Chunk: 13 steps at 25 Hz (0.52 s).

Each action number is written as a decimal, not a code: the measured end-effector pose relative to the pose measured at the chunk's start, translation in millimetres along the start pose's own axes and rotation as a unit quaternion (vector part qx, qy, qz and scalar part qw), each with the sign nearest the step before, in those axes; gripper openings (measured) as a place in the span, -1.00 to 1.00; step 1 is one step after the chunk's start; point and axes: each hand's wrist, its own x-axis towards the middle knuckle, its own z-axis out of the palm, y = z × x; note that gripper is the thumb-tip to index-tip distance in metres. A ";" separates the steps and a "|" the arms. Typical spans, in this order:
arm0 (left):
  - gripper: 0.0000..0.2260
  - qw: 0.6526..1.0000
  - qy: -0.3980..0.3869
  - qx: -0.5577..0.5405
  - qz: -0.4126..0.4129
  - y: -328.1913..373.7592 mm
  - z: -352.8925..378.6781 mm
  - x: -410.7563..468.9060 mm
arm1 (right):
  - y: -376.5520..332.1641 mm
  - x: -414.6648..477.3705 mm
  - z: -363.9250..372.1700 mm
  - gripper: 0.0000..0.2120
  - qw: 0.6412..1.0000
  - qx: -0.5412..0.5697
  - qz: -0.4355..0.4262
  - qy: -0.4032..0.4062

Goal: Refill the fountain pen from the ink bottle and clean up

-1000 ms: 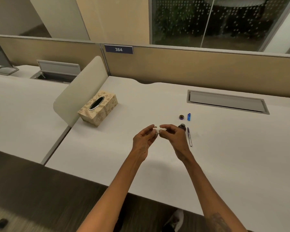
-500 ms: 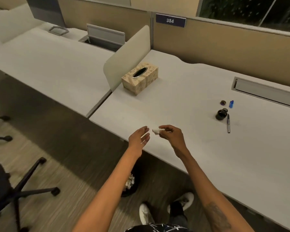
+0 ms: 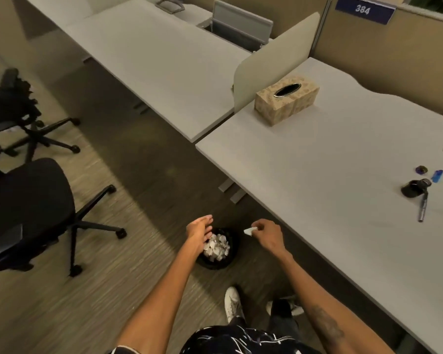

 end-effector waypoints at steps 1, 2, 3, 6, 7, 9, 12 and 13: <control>-0.74 1.000 0.008 0.007 -0.004 -3.1 -8.9 1.2 | -0.3 -0.6 6.5 -0.79 1.000 -0.013 0.011 -0.011; -0.74 1.000 0.011 0.014 -0.007 -5.8 -16.5 2.0 | -1.8 -0.6 13.1 -0.79 0.999 -0.021 0.023 -0.022; -0.73 1.000 0.014 0.018 -0.010 -7.8 -22.7 2.9 | -4.1 -0.3 19.3 -0.78 0.999 -0.026 0.030 -0.029; -0.73 1.000 0.023 0.012 -0.017 -9.5 -37.2 1.9 | -19.6 1.4 39.2 -0.78 0.997 -0.048 0.035 -0.042; -0.73 0.999 0.026 0.009 -0.018 -11.3 -40.7 3.9 | -25.9 2.8 46.2 -0.78 0.997 -0.061 0.032 -0.045; -0.72 0.999 0.032 0.003 -0.024 -11.8 -46.9 4.3 | -44.0 7.8 58.2 -0.77 0.994 -0.088 0.016 -0.063; -0.73 0.998 0.046 0.005 -0.030 -12.4 -54.2 5.8 | -73.1 12.8 67.7 -0.64 0.989 -0.110 -0.019 -0.099; -0.73 0.998 0.049 0.002 -0.026 -13.6 -55.9 9.3 | -79.2 16.6 68.8 -0.58 0.989 -0.104 -0.024 -0.105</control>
